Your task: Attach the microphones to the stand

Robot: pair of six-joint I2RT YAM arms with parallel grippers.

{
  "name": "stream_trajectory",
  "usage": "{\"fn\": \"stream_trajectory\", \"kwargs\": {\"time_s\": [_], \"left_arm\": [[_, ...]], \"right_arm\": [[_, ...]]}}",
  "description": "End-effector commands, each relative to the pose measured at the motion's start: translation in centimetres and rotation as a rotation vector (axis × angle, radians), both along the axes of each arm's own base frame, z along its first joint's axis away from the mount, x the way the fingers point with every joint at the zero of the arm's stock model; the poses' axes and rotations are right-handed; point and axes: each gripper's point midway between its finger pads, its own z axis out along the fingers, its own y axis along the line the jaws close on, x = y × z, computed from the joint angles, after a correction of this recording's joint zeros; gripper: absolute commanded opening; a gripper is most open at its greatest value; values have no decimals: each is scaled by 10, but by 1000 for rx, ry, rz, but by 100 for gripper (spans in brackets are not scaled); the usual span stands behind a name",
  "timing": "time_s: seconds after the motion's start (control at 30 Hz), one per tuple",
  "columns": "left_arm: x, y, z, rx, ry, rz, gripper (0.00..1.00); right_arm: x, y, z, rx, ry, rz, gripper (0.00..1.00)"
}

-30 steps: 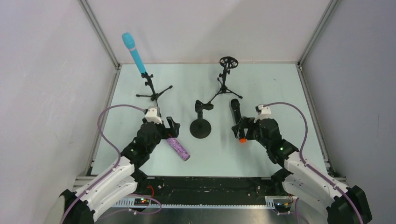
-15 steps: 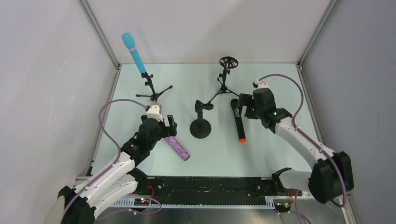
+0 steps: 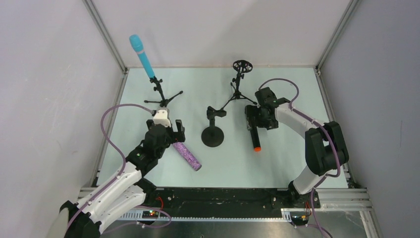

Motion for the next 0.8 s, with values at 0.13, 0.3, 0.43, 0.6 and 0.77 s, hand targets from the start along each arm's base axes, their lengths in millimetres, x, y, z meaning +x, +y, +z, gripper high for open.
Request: {"fn": "stream_trajectory", "kwargs": {"time_s": [0.13,0.3,0.43,0.6,0.77], "left_arm": [[7,1,19,-20,-52,31,100],[8,0,19,-28,-50,34,100],[9,1,21,-43,-52,48,100],[9,1,22,-45,-57,48,100],[10,2,20,-43,-53,61,100]], "right_arm": [[28,13,-3,12,-10,51,99],[39,15,-17,-20,29,58,94],[49,15,-22,-44,46,63,86],[56,17,-27,-60,77,83,71],[53,14,-39,-107,127,92,61]]}}
